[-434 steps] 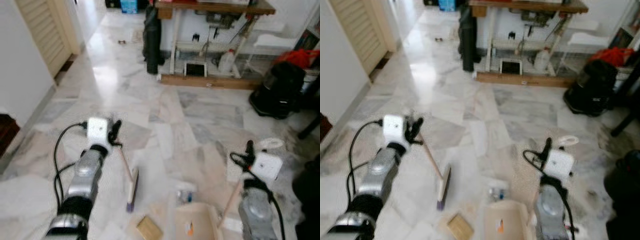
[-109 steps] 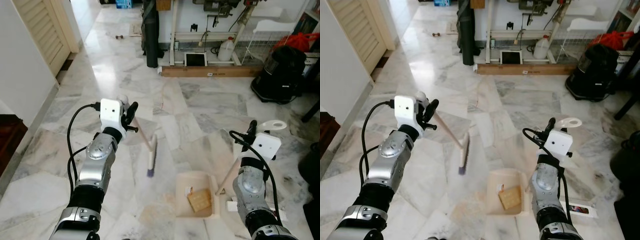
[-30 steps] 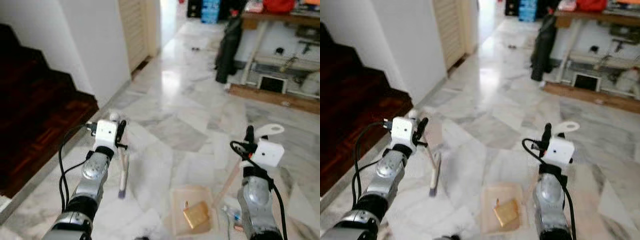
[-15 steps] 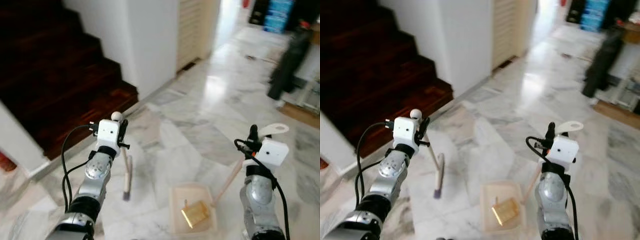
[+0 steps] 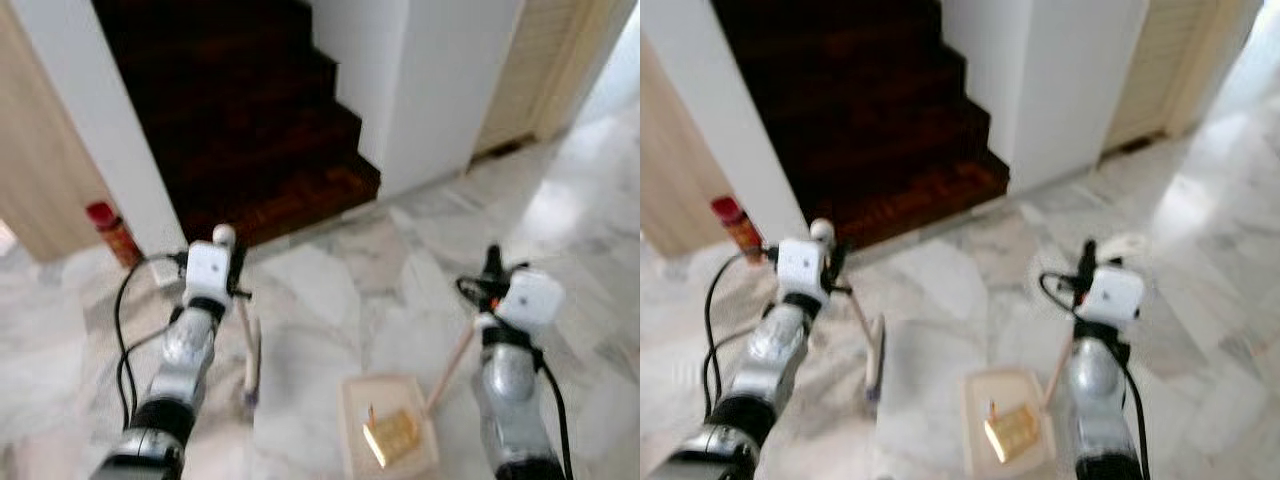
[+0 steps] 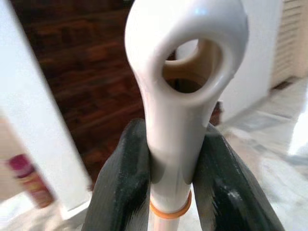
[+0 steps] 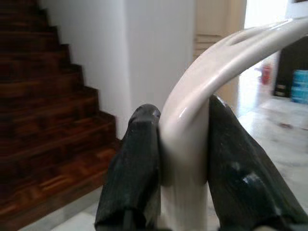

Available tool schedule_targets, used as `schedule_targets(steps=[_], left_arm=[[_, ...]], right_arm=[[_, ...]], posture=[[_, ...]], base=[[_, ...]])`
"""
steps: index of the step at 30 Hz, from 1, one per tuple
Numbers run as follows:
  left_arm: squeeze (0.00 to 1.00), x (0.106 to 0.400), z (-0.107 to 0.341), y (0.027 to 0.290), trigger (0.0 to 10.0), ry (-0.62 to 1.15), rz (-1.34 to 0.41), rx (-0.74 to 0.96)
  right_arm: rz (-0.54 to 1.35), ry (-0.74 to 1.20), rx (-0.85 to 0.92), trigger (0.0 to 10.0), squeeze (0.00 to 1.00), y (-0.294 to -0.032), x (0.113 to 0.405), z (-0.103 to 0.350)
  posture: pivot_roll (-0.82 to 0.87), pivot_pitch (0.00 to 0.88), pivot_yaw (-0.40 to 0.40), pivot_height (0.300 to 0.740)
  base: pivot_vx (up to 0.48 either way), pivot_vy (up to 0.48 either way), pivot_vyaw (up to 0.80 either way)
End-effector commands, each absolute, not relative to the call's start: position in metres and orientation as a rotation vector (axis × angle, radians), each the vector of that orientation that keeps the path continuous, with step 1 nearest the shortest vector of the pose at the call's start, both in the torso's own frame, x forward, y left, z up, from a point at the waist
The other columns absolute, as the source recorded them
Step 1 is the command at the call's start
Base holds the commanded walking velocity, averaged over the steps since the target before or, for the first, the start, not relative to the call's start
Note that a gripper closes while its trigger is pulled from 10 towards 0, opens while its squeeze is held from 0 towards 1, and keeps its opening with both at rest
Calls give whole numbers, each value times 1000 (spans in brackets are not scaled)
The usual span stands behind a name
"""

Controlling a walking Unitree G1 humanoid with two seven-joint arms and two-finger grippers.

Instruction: Sweep floor

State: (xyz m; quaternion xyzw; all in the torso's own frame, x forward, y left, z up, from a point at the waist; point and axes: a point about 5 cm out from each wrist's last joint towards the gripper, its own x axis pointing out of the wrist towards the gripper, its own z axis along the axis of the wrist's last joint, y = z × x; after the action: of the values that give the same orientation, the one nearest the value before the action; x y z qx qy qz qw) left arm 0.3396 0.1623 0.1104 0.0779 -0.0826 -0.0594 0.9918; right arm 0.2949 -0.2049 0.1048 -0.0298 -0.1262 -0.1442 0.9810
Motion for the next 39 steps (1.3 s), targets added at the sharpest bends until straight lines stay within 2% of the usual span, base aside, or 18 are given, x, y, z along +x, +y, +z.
schedule_targets(steps=[1, 12, 18, 25, 30, 39], left_arm=[[0, 343, 124, 159, 10000, -227, -127, 173], [0, 341, 123, 159, 10000, -226, -133, 174], [0, 340, 122, 157, 10000, -225, -142, 174], [0, 339, 120, 156, 10000, -220, -151, 171], [0, 339, 121, 156, 10000, -222, -153, 170], [0, 338, 119, 158, 10000, -216, -149, 174]], right_arm=[[-309, -295, -50, 10000, 0, -210, 295, 114], [-316, -276, 8, 10000, 0, -208, 295, 111], [-388, -230, 198, 10000, 0, -214, 294, 102], [-389, -226, 227, 10000, 0, -215, 293, 101], [-471, -198, 453, 10000, 0, -223, 293, 94], [-454, -196, 386, 10000, 0, -225, 291, 94]], posture=[[66, 0, 2, 740], [66, 0, 6, 740], [65, 0, 9, 740], [68, 0, 9, 740], [71, 0, 6, 740], [69, 0, 5, 740]], base=[[0, 0, 750], [0, 0, 36], [0, 0, 0], [0, 0, 0], [0, 0, 0], [0, 0, 0]])
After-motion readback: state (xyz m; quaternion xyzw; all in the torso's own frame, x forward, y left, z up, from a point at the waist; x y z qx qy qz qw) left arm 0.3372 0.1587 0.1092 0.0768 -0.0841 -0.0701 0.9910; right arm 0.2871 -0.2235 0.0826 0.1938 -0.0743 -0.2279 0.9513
